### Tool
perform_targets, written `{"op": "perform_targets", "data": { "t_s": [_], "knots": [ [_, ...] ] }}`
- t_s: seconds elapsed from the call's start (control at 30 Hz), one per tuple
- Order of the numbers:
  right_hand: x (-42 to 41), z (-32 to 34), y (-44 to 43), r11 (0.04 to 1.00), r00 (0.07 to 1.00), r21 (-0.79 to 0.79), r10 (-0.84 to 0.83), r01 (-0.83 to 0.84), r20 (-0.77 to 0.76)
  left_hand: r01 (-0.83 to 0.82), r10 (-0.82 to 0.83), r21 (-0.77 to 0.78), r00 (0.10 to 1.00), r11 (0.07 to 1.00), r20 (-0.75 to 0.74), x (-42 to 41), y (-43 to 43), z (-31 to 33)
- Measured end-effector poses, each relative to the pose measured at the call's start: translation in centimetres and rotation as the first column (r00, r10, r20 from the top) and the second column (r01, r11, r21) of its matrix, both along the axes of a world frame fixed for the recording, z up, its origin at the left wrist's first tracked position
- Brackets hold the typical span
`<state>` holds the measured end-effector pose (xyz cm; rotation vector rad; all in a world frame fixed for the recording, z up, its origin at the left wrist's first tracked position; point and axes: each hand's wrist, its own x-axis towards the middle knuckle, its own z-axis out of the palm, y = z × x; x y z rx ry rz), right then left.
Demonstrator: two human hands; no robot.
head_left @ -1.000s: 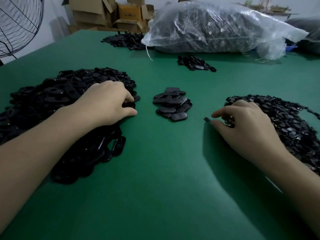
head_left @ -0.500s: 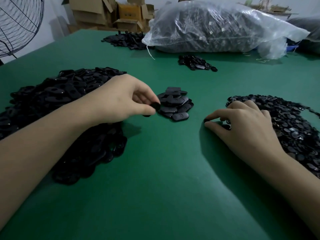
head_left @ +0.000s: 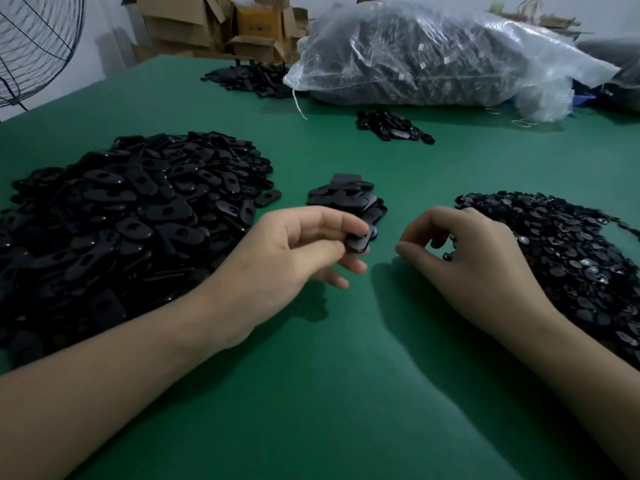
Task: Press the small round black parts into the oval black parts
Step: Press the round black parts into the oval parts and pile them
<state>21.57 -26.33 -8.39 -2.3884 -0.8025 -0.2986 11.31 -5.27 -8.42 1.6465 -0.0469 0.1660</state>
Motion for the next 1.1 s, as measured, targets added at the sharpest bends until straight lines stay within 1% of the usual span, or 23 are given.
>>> {"op": "perform_targets", "data": {
  "t_s": [0.07,0.1,0.13,0.23,0.3,0.33,0.63,0.83,0.97,1.1],
  "knots": [
    [-0.8,0.3,0.3,0.983,0.988,0.172,0.083,-0.059,-0.131,-0.002,0.001,-0.138,1.0,0.99,-0.002,0.1,0.3,0.1],
    [-1.2,0.5,0.4,0.964,0.969,0.25,0.142,-0.09,-0.201,-0.015,0.017,-0.175,1.0,0.984,0.005,0.1,0.4,0.1],
    [-1.6,0.6,0.5,0.942,0.941,0.318,0.202,-0.11,-0.271,-0.037,0.042,-0.178,0.999,0.983,0.022,0.1,0.4,0.0],
    [-2.4,0.5,0.9,0.86,0.822,0.499,0.355,-0.101,-0.445,-0.094,0.103,-0.086,0.989,0.992,0.108,0.2,0.2,-0.6],
    [-2.6,0.4,1.1,0.803,0.746,0.592,0.434,-0.067,-0.504,-0.094,0.1,-0.047,0.985,0.994,0.144,0.3,0.1,-0.8],
    [-2.7,0.4,1.2,0.785,0.723,0.617,0.455,-0.05,-0.52,-0.089,0.094,-0.039,0.984,0.995,0.152,0.3,0.1,-0.9],
    [-2.4,0.5,1.2,0.733,0.643,0.678,0.489,0.065,-0.59,-0.069,0.066,0.018,0.986,0.997,0.152,0.4,-0.2,-0.8],
    [-2.2,0.8,1.0,0.642,0.551,0.758,0.592,0.119,-0.588,-0.133,0.107,0.142,0.978,0.981,0.181,0.3,-0.1,-0.8],
    [-2.3,0.9,1.1,0.621,0.533,0.775,0.62,0.116,-0.576,-0.152,0.116,0.176,0.973,0.973,0.201,0.4,0.0,-0.8],
    [-2.3,0.8,1.1,0.627,0.552,0.774,0.615,0.091,-0.563,-0.135,0.103,0.162,0.976,0.977,0.194,0.5,0.1,-1.1]
  ]
}}
